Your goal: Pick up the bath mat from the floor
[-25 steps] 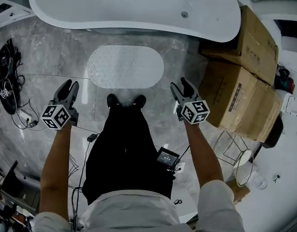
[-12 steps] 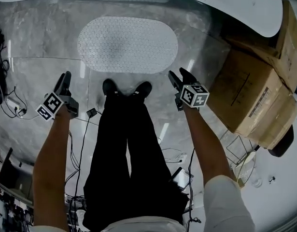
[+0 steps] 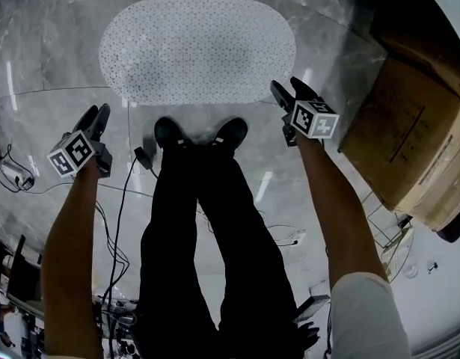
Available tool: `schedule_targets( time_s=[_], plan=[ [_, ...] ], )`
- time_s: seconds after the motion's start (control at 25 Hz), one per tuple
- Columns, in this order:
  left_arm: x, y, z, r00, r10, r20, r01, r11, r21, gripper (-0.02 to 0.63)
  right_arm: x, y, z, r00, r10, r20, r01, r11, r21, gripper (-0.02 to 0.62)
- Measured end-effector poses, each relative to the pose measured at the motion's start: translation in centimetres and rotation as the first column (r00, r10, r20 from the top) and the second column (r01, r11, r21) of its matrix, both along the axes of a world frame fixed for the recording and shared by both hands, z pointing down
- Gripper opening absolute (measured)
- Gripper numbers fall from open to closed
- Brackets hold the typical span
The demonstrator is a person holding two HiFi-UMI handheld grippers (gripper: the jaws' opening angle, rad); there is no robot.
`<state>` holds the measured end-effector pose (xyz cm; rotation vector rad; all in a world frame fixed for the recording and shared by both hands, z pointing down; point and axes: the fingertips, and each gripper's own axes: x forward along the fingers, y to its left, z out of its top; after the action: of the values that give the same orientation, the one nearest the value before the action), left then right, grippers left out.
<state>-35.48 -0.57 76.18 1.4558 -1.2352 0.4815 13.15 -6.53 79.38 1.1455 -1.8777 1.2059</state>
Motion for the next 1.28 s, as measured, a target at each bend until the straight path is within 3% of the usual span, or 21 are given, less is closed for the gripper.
schedule_targets(
  time_s=[0.24,0.76,1.28],
  plan=[
    [-0.6,-1.8,7.0,0.986,0.122,0.112,-0.118,0.992,-0.039,0.229,2.7,-0.6,5.5,0.997,0.048,-0.053,-0.047,0.999,0.012,0.290],
    [-4.3,-4.0,17.6,0.949,0.195,0.249,-0.170,0.978,-0.119,0.304,7.2,-2.6,15.1,0.984,0.011,-0.179,-0.008,1.000,0.016,0.334],
    [-4.4,-4.3,20.0,0.901,0.242,0.360,-0.193,0.967,-0.165,0.315,7.7,-2.7,16.3,0.953,-0.019,-0.301,0.017,1.000,-0.012,0.336]
  ],
)
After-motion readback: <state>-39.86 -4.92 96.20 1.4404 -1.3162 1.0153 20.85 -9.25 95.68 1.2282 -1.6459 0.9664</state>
